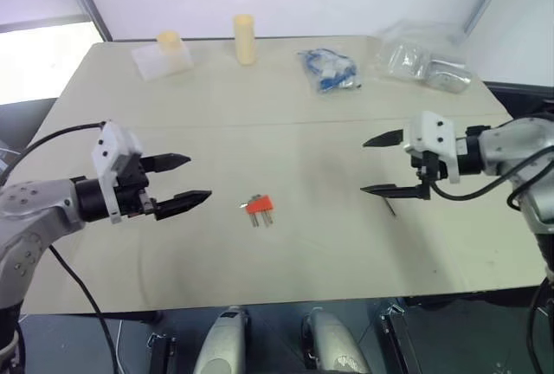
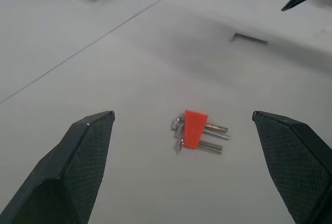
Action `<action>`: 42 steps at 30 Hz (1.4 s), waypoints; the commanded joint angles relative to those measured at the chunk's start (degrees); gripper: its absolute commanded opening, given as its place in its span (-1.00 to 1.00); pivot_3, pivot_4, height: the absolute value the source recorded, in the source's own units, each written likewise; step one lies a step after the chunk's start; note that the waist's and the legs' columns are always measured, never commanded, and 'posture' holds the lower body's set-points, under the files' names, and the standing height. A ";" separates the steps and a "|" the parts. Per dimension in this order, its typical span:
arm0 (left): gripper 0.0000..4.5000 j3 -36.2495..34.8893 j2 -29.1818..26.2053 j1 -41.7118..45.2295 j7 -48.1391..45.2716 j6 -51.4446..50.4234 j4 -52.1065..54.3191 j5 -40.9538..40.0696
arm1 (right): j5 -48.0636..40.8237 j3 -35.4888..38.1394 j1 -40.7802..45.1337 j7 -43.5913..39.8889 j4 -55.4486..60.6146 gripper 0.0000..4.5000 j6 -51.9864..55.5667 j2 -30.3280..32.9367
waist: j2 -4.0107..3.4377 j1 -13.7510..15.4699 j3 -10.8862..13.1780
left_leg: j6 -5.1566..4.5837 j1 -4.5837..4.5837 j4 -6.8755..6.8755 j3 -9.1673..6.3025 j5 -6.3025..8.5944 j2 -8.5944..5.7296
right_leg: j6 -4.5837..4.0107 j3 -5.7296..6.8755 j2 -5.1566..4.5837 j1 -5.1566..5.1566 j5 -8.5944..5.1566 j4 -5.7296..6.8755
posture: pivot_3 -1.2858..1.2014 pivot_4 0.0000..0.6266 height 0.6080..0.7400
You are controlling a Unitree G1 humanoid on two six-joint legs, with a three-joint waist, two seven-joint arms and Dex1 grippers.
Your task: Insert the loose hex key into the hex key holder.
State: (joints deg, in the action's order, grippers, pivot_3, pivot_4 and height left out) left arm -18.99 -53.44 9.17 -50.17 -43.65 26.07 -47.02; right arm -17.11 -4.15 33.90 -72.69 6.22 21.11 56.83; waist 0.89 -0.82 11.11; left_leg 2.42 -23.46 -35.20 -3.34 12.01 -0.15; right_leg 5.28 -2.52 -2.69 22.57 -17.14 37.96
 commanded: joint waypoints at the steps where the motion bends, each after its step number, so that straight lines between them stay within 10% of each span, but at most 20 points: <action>1: 0.99 -1.74 0.12 0.87 0.71 -1.06 1.48 -2.30 | 0.58 -1.42 2.41 -0.81 -0.15 0.98 -1.84 -2.12 | 0.00 -0.06 0.00 | 0.00 0.00 0.00 -0.01 0.00 0.00 | 0.00 0.00 0.01 0.00 0.00 0.00 | 0.03 -0.52 1.00; 17: 0.99 -4.26 1.63 -7.54 3.39 -1.81 4.81 -2.05 | 12.14 -17.92 13.17 -0.78 -30.85 0.98 -16.66 -30.39 | 0.00 -0.26 0.00 | 0.01 0.00 -0.02 0.00 -0.01 -0.02 | 0.02 0.01 0.08 0.06 0.02 0.13 | 0.03 -0.52 1.00; 42: 0.99 -9.38 2.00 -13.96 7.73 -2.26 9.98 -4.39 | 20.48 -16.85 21.84 0.16 -57.07 0.98 -32.97 -41.58 | 0.00 -1.64 0.00 | 0.03 0.05 0.04 -0.04 0.00 -0.01 | 0.01 0.02 0.11 0.05 0.03 0.15 | 0.03 -0.52 1.00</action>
State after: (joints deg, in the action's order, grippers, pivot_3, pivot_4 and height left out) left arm -26.26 -51.14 -4.77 -42.48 -46.86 34.84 -51.33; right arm 2.96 -21.42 54.62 -72.60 -50.85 -11.17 15.69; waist 0.90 -2.46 11.10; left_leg 2.45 -23.41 -35.15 -3.38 12.01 -0.17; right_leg 5.29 -2.50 -2.58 22.62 -17.11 38.11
